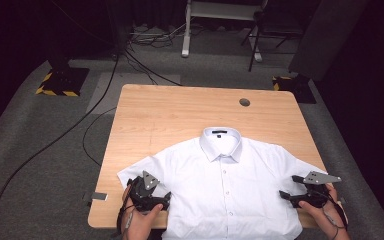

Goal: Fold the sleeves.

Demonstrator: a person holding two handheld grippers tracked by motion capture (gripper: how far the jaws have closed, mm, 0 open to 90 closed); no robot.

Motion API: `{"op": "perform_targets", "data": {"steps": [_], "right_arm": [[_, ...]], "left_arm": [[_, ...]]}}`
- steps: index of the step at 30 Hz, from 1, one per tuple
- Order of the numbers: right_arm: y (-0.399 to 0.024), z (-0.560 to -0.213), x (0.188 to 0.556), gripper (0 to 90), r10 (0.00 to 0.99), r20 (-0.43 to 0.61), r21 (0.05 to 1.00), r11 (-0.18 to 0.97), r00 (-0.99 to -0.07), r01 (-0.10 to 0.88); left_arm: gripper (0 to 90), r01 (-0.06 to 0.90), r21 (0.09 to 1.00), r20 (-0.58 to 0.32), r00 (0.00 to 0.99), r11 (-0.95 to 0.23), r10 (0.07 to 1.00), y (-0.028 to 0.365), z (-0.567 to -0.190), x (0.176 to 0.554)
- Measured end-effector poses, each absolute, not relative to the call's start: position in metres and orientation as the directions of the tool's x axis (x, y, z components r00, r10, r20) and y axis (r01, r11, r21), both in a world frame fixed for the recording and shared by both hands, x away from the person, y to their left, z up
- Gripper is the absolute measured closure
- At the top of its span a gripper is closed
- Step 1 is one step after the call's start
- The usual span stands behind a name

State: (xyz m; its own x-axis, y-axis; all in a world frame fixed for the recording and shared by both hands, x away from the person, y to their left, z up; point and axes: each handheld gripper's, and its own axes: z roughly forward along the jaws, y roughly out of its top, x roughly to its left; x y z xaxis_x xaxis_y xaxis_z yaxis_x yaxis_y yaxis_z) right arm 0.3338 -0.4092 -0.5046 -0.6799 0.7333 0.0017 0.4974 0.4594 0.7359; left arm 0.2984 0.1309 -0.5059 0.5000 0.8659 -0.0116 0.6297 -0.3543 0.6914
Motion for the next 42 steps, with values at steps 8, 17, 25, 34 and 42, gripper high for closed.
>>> {"op": "perform_targets", "data": {"steps": [8,17,25,34,42], "right_arm": [[-0.4093,-0.5046,0.3338,12.8,0.733,0.002,0.736,0.459,-0.68,0.498],[-0.4093,-0.5046,0.3338,12.8,0.734,0.003,0.736,0.459,-0.679,0.498],[-0.4093,-0.5046,0.3339,12.9,0.734,0.003,0.736,0.458,-0.679,0.499],[-0.4094,-0.5046,0.3341,12.9,0.734,0.004,0.736,0.457,-0.679,0.499],[-0.4094,-0.5046,0.3348,12.9,0.738,0.005,0.736,0.455,-0.675,0.502]], "left_arm": [[1.8,0.63,0.69,-0.015,0.505,-0.357,0.863,0.1307,-0.5059,0.2989],[0.6,0.632,0.687,-0.021,0.509,-0.357,0.861,0.1305,-0.506,0.2994],[0.6,0.632,0.687,-0.021,0.509,-0.357,0.861,0.1305,-0.506,0.2994],[0.8,0.63,0.688,-0.019,0.511,-0.359,0.859,0.1306,-0.5058,0.2993],[4.5,0.616,0.704,-0.022,0.514,-0.352,0.857,0.129,-0.4971,0.2981]]}}
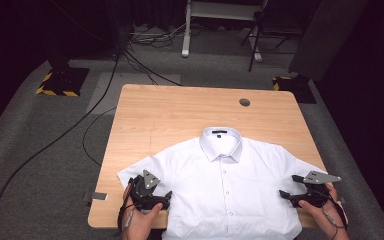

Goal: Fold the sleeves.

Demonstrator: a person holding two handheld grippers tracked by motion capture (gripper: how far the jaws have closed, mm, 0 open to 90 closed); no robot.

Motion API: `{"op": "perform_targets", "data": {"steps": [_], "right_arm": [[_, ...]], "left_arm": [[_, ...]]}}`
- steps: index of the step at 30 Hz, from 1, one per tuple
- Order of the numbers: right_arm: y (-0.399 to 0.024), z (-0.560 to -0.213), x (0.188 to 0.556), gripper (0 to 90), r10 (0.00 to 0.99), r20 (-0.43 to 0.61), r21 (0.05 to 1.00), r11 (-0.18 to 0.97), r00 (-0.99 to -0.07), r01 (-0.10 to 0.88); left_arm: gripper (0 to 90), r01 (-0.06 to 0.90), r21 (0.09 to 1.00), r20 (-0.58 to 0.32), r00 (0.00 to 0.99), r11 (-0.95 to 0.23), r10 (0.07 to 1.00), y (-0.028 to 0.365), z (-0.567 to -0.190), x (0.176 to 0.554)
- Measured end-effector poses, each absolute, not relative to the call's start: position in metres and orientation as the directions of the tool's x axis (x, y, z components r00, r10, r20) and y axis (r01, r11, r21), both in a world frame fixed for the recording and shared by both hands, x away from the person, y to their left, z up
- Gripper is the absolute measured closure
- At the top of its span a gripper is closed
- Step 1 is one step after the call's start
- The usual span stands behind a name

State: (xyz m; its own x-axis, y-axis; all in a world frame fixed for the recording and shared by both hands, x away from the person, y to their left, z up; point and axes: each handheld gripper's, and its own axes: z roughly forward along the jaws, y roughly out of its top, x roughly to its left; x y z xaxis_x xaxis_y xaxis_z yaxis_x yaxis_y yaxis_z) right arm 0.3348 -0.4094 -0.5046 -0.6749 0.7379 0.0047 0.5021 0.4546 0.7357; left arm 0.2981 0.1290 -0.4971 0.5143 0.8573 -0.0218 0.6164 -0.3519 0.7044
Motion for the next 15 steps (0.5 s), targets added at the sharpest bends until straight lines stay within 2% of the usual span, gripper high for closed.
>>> {"op": "perform_targets", "data": {"steps": [15], "right_arm": [[-0.409,-0.505,0.335,12.8,0.738,0.003,0.735,0.456,-0.675,0.502]], "left_arm": [[4.5,0.589,0.745,-0.017,0.486,-0.313,0.874,0.131,-0.468,0.293]]}}
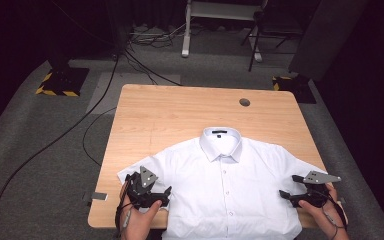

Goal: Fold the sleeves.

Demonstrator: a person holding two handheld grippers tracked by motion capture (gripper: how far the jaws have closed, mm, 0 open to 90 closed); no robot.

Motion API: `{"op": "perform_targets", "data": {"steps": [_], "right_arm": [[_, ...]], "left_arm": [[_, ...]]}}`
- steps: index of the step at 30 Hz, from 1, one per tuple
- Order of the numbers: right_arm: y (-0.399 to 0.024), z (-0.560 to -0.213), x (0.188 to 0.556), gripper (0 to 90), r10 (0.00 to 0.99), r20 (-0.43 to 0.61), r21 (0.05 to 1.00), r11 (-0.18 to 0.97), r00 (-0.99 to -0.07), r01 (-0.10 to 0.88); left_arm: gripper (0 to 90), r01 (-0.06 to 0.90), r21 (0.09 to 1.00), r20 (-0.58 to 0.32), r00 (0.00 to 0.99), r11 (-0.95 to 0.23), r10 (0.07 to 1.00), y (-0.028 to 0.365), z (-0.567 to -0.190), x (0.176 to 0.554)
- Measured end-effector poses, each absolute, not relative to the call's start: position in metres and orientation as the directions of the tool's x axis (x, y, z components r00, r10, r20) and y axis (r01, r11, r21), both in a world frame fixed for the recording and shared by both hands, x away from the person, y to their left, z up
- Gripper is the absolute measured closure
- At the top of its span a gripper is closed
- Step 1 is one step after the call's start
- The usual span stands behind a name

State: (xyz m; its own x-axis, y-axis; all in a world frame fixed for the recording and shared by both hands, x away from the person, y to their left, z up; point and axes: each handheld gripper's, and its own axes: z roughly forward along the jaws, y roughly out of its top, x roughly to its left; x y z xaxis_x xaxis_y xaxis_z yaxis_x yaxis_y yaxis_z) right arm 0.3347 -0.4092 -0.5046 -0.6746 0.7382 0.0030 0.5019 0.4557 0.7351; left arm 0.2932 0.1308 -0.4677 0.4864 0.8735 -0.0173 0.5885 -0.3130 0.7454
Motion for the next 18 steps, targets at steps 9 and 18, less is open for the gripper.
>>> {"op": "perform_targets", "data": {"steps": [9,18], "right_arm": [[-0.409,-0.505,0.335,12.8,0.738,0.003,0.735,0.456,-0.675,0.502],[-0.409,-0.505,0.335,12.8,0.738,0.003,0.735,0.456,-0.674,0.502]], "left_arm": [[4.3,0.563,0.77,-0.004,0.477,-0.302,0.879,0.13,-0.454,0.294],[4.3,0.544,0.791,0.009,0.449,-0.282,0.893,0.141,-0.445,0.29]]}}
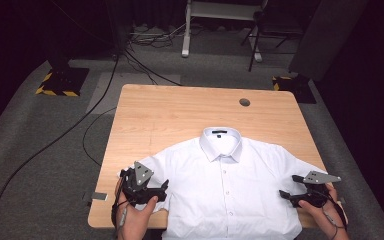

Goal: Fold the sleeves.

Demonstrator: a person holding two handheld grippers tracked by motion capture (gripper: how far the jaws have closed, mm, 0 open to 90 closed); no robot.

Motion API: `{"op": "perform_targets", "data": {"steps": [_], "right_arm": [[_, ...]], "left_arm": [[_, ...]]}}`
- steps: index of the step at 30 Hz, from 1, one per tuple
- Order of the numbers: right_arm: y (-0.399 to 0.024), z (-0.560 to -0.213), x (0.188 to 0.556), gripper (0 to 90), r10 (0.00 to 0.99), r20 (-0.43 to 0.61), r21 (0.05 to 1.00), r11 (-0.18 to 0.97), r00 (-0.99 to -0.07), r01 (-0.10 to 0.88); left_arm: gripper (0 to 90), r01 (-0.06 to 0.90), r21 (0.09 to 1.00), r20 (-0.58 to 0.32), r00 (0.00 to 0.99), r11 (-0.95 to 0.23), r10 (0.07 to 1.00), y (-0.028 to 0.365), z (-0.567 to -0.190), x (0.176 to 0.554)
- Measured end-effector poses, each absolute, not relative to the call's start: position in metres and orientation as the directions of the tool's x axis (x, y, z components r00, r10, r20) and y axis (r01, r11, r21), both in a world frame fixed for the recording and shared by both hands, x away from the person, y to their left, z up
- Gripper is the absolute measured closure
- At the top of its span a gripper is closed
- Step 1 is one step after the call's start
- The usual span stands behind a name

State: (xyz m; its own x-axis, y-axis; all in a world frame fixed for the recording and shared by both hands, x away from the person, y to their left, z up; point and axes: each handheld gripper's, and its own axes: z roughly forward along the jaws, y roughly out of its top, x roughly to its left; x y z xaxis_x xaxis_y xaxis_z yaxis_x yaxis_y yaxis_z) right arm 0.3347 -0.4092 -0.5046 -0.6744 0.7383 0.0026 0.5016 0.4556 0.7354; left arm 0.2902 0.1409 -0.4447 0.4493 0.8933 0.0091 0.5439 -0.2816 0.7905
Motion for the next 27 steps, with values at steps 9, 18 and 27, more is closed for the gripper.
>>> {"op": "perform_targets", "data": {"steps": [9,18,27], "right_arm": [[-0.409,-0.505,0.335,12.8,0.738,0.003,0.735,0.456,-0.675,0.502],[-0.409,-0.505,0.335,12.8,0.738,0.003,0.735,0.456,-0.675,0.502],[-0.409,-0.505,0.335,12.8,0.738,0.003,0.735,0.456,-0.675,0.502]], "left_arm": [[4.8,0.541,0.799,0.008,0.429,-0.264,0.903,0.156,-0.439,0.288],[4.7,0.51,0.826,0.017,0.404,-0.24,0.915,0.171,-0.435,0.286],[4.7,0.495,0.839,0.029,0.369,-0.223,0.929,0.183,-0.433,0.285]]}}
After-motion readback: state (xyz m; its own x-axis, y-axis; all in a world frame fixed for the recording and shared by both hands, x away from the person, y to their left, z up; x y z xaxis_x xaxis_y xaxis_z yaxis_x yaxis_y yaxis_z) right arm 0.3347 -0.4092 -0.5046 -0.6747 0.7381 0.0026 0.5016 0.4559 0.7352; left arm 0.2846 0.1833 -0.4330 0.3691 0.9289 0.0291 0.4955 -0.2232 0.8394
